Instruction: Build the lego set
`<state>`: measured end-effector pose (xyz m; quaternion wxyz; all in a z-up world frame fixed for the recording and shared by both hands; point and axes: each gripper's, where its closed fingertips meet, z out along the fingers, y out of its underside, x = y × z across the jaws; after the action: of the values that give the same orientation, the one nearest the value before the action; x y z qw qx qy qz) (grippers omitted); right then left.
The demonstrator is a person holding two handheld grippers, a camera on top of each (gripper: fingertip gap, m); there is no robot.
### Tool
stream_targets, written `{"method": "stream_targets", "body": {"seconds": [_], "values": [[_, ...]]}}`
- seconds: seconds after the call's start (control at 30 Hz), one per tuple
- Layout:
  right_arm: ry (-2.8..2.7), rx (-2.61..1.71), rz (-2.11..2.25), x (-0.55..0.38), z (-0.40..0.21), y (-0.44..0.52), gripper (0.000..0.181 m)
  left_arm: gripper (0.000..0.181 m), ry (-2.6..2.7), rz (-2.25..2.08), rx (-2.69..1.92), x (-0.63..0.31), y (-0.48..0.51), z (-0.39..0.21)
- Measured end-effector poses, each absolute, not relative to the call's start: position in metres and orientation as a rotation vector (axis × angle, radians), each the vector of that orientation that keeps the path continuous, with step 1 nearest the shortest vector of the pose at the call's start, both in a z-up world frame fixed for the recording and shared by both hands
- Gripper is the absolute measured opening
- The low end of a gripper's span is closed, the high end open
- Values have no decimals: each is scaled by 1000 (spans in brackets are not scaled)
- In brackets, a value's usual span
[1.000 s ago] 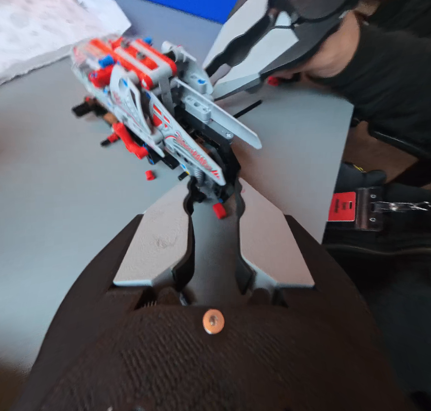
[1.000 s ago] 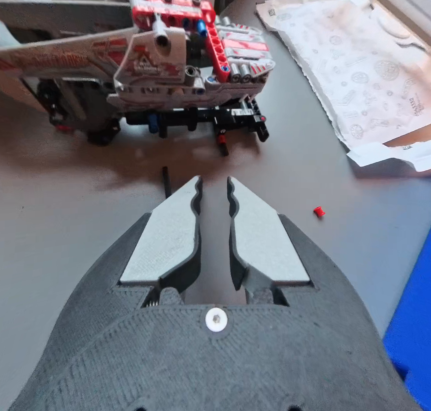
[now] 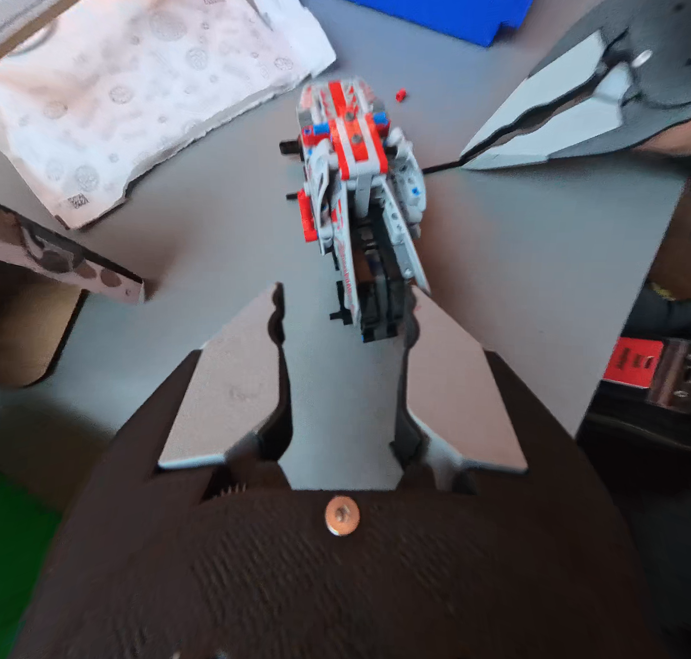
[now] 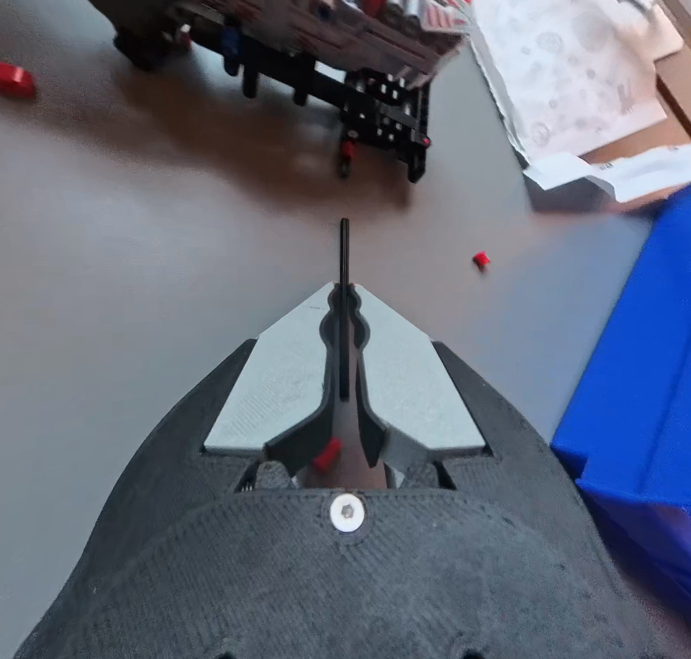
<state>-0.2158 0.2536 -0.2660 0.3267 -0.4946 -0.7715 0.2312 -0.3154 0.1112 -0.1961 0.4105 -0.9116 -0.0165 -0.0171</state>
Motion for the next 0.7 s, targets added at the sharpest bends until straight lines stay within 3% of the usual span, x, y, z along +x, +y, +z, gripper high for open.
{"method": "stream_targets", "body": {"seconds": [0.13,0.23,0.37,0.7], "values": [[-1963,-1322,606,-218,-263,262,11,74,-50,-5,-2203,-308,117,-165],[-1948,-1326,704,-221,-257,255,16,76,41,66,-2321,-297,130,-183],[-1923,-1342,742,-218,-252,258,20,63,231,285,-2564,-306,137,-228],[-1919,-1307,825,-215,-245,254,23,46,532,97,-2549,-303,135,-220]]}}
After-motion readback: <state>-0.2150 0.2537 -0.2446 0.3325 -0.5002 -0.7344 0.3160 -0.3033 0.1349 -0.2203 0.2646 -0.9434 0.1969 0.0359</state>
